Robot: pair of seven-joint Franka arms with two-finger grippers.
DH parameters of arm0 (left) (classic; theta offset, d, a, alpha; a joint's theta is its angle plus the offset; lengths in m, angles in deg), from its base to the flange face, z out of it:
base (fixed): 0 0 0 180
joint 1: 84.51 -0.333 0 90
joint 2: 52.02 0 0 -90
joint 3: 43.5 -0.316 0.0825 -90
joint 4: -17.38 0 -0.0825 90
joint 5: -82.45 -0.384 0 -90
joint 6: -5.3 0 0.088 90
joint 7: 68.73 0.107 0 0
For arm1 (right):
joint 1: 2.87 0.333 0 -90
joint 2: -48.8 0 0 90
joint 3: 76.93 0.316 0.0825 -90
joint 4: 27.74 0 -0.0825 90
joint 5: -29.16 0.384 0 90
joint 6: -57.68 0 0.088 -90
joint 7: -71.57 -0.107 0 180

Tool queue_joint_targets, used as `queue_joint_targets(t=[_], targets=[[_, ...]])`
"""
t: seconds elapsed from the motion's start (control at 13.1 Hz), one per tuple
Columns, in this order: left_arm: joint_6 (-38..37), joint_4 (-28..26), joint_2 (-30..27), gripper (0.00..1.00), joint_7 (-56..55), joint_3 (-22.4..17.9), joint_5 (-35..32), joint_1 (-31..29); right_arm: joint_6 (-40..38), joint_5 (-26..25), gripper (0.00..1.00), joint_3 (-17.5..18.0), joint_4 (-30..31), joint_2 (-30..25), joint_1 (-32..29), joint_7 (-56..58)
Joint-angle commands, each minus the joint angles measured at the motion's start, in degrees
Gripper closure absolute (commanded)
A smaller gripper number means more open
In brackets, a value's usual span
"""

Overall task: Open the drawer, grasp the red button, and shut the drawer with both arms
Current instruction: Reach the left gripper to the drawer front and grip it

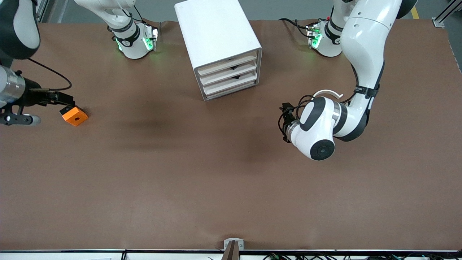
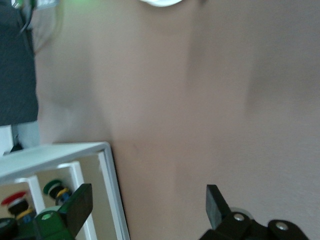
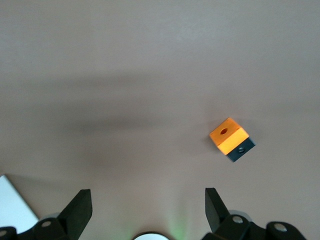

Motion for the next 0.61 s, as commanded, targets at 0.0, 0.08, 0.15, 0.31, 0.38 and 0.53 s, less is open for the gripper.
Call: queue_joint_targets(t=[0.0, 0.08, 0.15, 0.31, 0.38, 0.53], targets=[[-3.8, 0.7, 1.1, 0.0, -4.5, -0.2, 5.2, 0.5, -0.8, -1.9, 0.0, -0.1, -2.3, 0.4, 0.6, 0.1], [-4.6, 0.7, 1.4, 0.0, -7.0, -0.2, 7.3, 0.7, -0.7, -1.6, 0.0, 0.0, -2.1, 0.5, 0.6, -0.3], [-4.6, 0.8, 1.7, 0.04, -10.4, -0.1, 9.7, 1.1, -0.7, -1.2, 0.0, -0.1, -2.1, 0.7, 0.3, -0.1], [-4.9, 0.8, 2.5, 0.12, -14.8, -0.1, 14.8, 1.8, -0.8, 0.2, 0.0, -0.2, -2.1, 0.7, -0.2, -0.3], [-5.5, 0.8, 2.9, 0.16, -16.2, -0.1, 16.7, 2.6, -0.8, 1.4, 0.0, -0.2, -2.0, 0.7, -0.5, -0.2], [-5.5, 0.8, 3.7, 0.27, -18.2, -0.1, 18.1, 5.9, -0.9, 2.2, 0.0, -0.2, -1.9, 0.7, -0.5, -0.7]])
